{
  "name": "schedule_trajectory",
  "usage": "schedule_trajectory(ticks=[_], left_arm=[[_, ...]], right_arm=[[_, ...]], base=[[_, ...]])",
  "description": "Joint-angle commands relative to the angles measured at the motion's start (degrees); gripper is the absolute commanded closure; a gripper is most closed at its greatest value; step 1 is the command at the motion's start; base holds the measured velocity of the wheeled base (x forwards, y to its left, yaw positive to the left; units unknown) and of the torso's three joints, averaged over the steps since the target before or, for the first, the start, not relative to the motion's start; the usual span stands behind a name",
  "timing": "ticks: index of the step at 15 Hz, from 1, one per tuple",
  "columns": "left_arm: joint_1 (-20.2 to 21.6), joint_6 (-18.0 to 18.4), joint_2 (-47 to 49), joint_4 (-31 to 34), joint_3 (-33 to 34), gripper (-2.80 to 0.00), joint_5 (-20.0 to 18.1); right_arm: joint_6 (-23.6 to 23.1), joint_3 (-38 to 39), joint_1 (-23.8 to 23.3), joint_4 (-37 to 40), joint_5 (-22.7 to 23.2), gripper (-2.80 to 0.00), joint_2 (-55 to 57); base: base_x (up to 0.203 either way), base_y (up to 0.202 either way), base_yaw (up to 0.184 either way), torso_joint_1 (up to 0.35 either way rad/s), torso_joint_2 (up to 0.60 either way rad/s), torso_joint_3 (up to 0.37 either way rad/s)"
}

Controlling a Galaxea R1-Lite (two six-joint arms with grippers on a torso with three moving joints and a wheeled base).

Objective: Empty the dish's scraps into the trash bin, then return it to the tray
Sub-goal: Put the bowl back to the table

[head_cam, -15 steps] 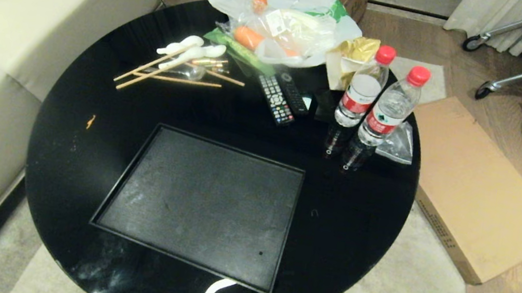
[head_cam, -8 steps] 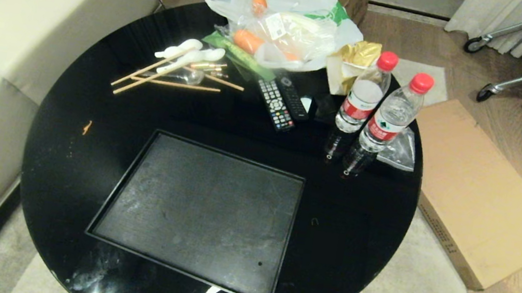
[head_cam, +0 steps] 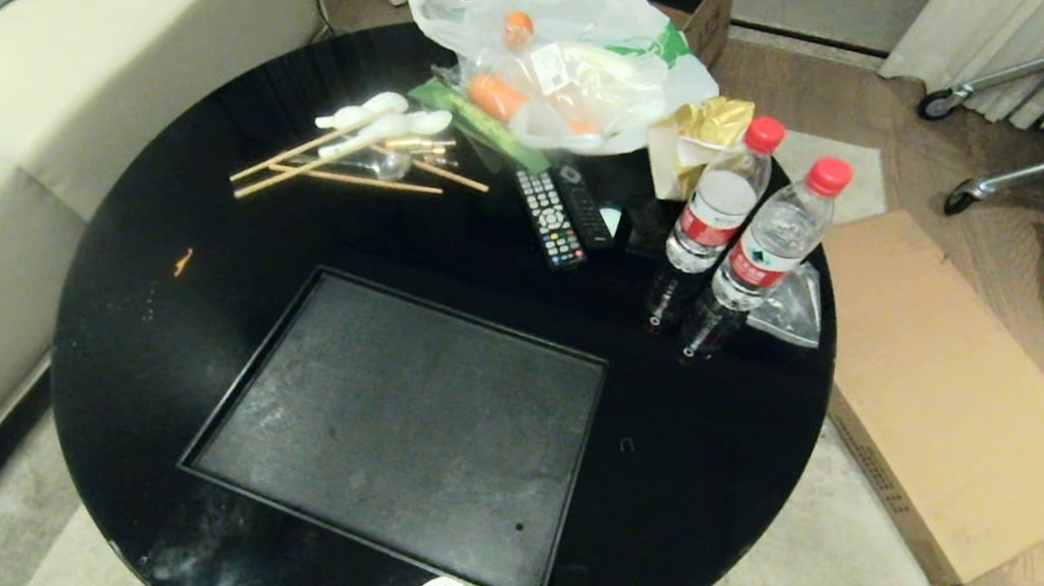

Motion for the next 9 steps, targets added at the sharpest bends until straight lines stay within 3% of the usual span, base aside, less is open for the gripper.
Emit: schedule_trajectory(ticks=[1,9], left_arm=[[0.0,0.0,0.0,0.0,0.0,0.0,0.0],[0.0,0.1,0.0,0.0,0.0,0.0,0.0]], right_arm=[[0.0,0.0,0.0,0.0,0.0,0.0,0.1],[-0.5,0.0,0.0,0.1,0.1,0.0,0.1]], base=[[0.0,0.0,0.0,0.002,0.01,0.187],[0.0,0.0,0.0,0.003,0.0,0.2]])
